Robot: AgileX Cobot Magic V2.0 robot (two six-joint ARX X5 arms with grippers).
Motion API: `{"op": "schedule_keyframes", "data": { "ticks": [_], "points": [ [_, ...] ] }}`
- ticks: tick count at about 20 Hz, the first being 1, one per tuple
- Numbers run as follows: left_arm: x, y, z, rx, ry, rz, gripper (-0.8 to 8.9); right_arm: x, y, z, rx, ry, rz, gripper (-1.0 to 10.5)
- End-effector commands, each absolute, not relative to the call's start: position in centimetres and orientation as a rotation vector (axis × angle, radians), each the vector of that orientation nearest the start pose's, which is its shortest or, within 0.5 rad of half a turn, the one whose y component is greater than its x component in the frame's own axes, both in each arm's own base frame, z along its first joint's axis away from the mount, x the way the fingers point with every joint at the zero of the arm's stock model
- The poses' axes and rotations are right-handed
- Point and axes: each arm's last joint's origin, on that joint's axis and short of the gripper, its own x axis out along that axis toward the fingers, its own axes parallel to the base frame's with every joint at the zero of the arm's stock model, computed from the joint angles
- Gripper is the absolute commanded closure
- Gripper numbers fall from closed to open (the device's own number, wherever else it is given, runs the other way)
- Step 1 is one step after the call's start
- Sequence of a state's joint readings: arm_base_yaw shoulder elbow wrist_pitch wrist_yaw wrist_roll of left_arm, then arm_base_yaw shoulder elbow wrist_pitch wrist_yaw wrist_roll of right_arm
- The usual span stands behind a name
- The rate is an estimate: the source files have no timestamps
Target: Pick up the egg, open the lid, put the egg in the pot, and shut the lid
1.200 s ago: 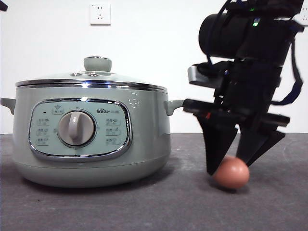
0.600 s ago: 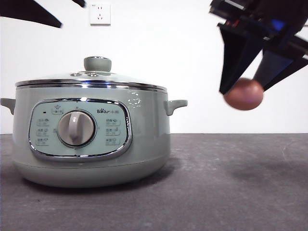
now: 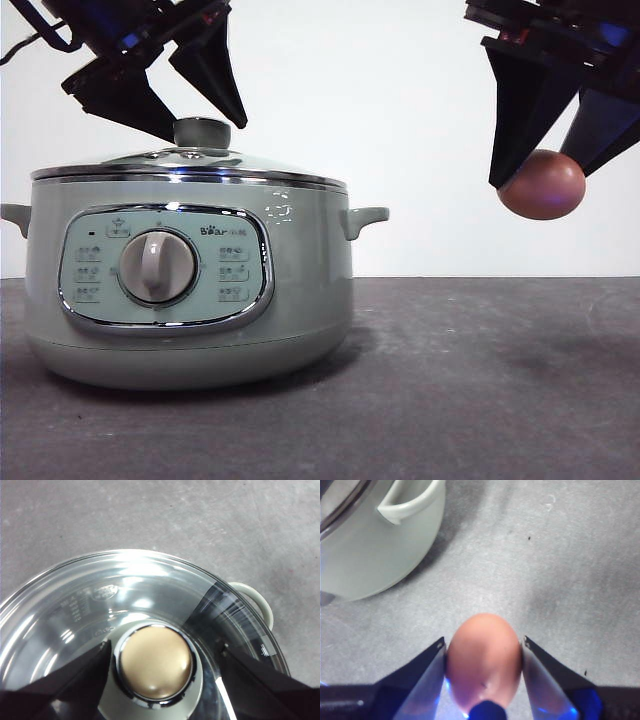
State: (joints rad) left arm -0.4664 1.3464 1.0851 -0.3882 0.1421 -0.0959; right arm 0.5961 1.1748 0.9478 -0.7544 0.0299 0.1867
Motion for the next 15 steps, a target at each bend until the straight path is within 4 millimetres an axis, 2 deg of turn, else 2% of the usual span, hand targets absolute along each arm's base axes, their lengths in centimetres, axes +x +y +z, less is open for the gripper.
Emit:
{"op": "schedule_keyframes", "data": {
  "ticks": [1, 6, 7, 10, 15],
  "points": [
    [25.88, -13.66, 29.52, 0.045, 0.677, -0.556, 4.68, 18.60, 12.49, 27.11, -0.129, 0.974, 0.424, 9.5],
    [26.28, -13.87, 28.62, 0.052, 0.720, -0.551, 4.74, 18.62, 12.51, 27.12, -0.128, 0.971, 0.424, 9.5],
    [26.32, -13.90, 28.68, 0.051, 0.712, -0.552, 5.22, 18.62, 12.50, 27.12, -0.128, 0.971, 0.424, 9.5],
    [26.38, -13.91, 28.76, 0.050, 0.701, -0.553, 8.03, 18.62, 12.51, 27.12, -0.127, 0.971, 0.424, 9.5],
    [26.18, -13.66, 29.46, 0.083, 0.652, -0.516, 8.22, 18.84, 12.67, 27.40, -0.114, 0.935, 0.433, 9.5]
  ]
}}
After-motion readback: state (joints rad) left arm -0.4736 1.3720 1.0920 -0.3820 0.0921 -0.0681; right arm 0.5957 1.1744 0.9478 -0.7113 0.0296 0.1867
